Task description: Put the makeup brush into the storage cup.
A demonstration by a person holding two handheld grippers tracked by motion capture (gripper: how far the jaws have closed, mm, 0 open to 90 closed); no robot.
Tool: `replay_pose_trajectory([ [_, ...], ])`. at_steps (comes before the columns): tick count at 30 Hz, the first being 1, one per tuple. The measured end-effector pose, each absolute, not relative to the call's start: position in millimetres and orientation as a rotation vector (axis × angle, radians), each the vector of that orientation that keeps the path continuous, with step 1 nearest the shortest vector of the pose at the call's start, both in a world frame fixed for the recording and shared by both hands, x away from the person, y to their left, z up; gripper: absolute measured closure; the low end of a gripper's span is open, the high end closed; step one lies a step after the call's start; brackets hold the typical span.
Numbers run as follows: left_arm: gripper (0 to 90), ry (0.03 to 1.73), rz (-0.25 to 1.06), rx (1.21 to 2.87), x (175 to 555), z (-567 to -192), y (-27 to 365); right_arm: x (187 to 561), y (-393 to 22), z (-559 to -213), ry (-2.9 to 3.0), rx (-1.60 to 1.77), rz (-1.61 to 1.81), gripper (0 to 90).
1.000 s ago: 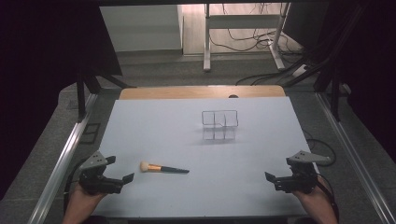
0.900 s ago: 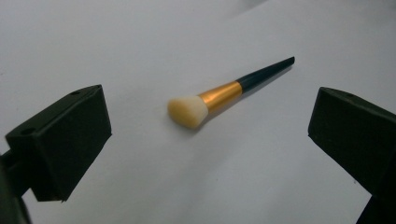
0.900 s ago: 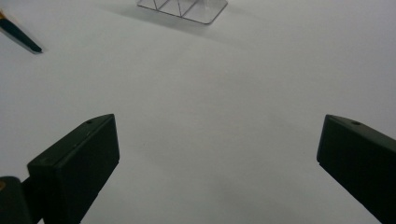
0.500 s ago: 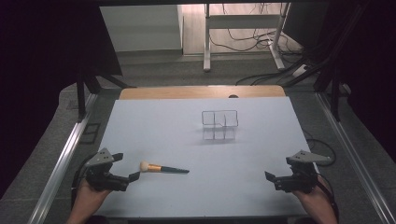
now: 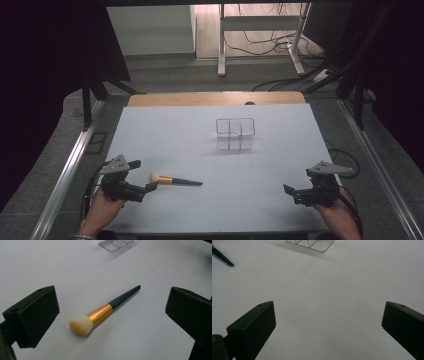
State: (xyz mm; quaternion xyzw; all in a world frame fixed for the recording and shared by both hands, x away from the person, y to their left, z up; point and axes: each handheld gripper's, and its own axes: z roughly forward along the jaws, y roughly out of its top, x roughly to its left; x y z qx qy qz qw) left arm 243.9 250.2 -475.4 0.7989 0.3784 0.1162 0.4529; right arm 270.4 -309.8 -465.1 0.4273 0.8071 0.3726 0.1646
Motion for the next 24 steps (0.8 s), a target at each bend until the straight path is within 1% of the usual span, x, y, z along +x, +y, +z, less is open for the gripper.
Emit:
replay_pose_trajectory([
  [24, 0.0, 0.936, 0.259, 2.046, 263.4, -473.2, 230.3, 270.0, -310.4, -463.8, 2.285, 1.204, 1.084, 0.0],
])
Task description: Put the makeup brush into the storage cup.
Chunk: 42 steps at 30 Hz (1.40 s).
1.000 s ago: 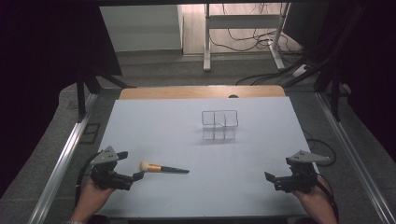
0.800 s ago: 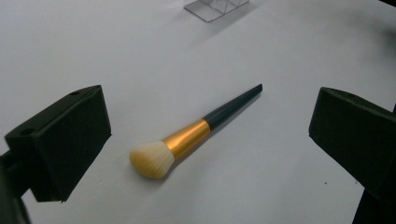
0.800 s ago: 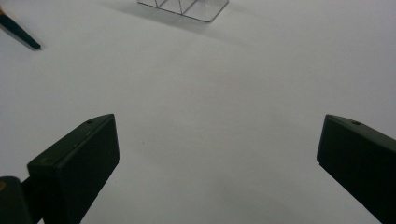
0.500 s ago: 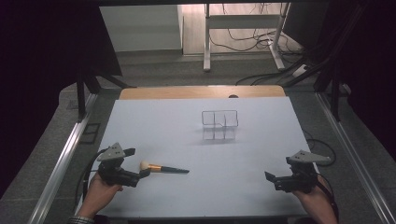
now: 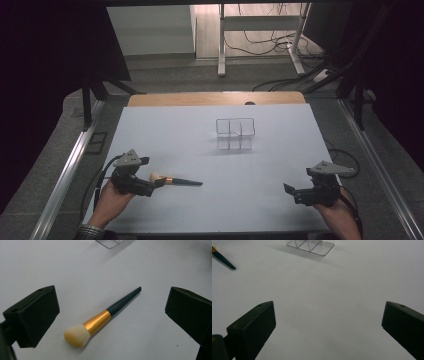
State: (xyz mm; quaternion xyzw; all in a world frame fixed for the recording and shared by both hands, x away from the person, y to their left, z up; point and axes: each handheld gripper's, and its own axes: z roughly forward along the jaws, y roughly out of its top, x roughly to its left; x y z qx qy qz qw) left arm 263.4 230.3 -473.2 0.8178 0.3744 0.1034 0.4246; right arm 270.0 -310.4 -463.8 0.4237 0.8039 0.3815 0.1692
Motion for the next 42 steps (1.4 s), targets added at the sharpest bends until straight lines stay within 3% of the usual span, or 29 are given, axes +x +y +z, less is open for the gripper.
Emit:
replay_pose_trajectory([
  [12, 0.0, 0.9, 0.286, 2.134, 278.3, -472.2, 209.7, 270.2, -310.4, -464.5, 2.289, 1.21, 1.072, 0.0],
  [23, 0.0, 0.894, 0.239, 2.186, 292.5, -472.4, 203.4, 270.4, -310.1, -465.2, 2.294, 1.212, 1.064, 0.0],
  [42, 0.2, 0.843, 0.159, 2.417, 320.5, -474.5, 176.6, 270.8, -310.4, -465.8, 2.301, 1.211, 1.059, 0.0],
])
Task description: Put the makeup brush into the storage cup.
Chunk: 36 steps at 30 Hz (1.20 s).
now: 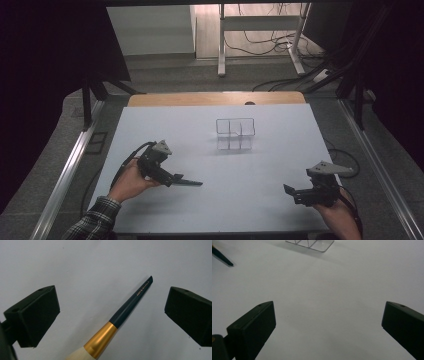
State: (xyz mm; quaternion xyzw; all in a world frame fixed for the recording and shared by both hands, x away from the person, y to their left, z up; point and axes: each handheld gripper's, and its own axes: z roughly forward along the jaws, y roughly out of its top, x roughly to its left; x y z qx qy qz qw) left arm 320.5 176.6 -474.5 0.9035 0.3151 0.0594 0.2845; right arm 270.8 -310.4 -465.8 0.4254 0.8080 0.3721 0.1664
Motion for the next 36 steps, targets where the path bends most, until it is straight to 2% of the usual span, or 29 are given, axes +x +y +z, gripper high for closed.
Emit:
replay_pose_trajectory([
  [24, 5.2, 0.77, 0.145, 2.628, 329.4, -497.2, 156.8, 270.6, -309.6, -466.7, 2.311, 1.211, 1.047, 0.0],
  [29, 9.4, 0.76, 0.128, 2.64, 328.6, -502.5, 156.0, 270.7, -309.7, -466.8, 2.311, 1.211, 1.046, 0.0],
  [30, 13.3, 0.746, 0.113, 2.647, 327.6, -504.7, 156.1, 270.6, -309.6, -466.8, 2.312, 1.21, 1.045, 0.0],
  [35, 17.8, 0.735, 0.103, 2.656, 326.1, -509.2, 157.6, 270.8, -309.6, -467.0, 2.314, 1.207, 1.042, 0.0],
  [36, 21.4, 0.731, 0.092, 2.662, 325.7, -511.3, 159.1, 270.8, -309.5, -467.0, 2.314, 1.206, 1.041, 0.0],
])
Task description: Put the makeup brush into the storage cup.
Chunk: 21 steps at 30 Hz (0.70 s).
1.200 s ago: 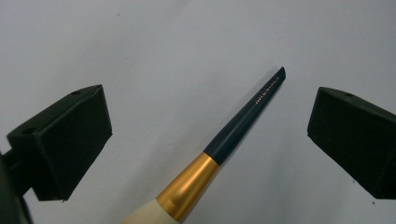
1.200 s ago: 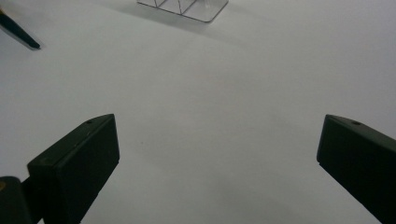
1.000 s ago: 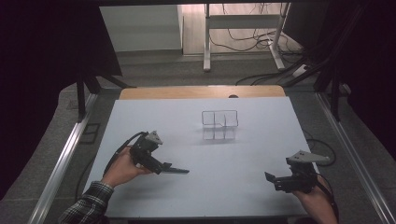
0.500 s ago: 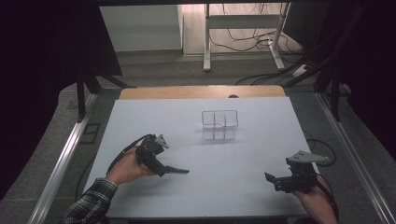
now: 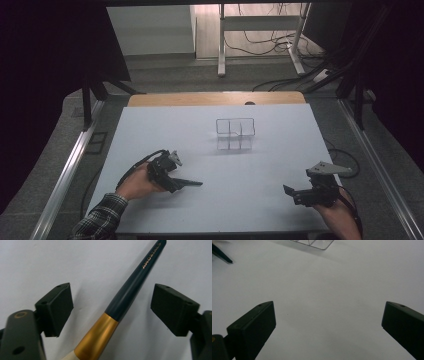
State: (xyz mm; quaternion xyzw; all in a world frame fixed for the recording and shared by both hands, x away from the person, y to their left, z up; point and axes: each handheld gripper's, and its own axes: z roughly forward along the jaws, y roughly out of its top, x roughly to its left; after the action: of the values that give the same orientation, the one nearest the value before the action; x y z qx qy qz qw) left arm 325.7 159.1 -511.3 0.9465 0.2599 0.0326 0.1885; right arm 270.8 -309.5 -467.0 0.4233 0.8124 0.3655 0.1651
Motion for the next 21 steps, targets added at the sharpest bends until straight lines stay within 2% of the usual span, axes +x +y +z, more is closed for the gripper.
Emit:
replay_pose_trajectory([
  [2, 24.2, 0.734, 0.081, 2.668, 325.4, -513.7, 160.5, 270.7, -309.5, -467.0, 2.315, 1.205, 1.039, 0.0],
  [5, 37.6, 0.737, 0.071, 2.666, 323.8, -516.0, 163.6, 270.7, -309.4, -467.1, 2.316, 1.205, 1.037, 0.0],
  [6, 44.1, 0.741, 0.068, 2.662, 323.6, -515.1, 165.3, 270.7, -309.4, -467.1, 2.316, 1.204, 1.036, 0.0],
  [8, 65.7, 0.749, 0.053, 2.66, 323.1, -513.7, 167.5, 270.7, -309.3, -467.1, 2.317, 1.204, 1.035, 0.0],
  [9, 72.3, 0.76, 0.051, 2.655, 322.7, -513.9, 167.9, 270.7, -309.3, -467.1, 2.317, 1.204, 1.035, 0.0],
  [21, 73.8, 0.794, 0.045, 2.617, 323.3, -511.6, 170.9, 270.7, -309.3, -467.2, 2.319, 1.202, 1.033, 0.0],
])
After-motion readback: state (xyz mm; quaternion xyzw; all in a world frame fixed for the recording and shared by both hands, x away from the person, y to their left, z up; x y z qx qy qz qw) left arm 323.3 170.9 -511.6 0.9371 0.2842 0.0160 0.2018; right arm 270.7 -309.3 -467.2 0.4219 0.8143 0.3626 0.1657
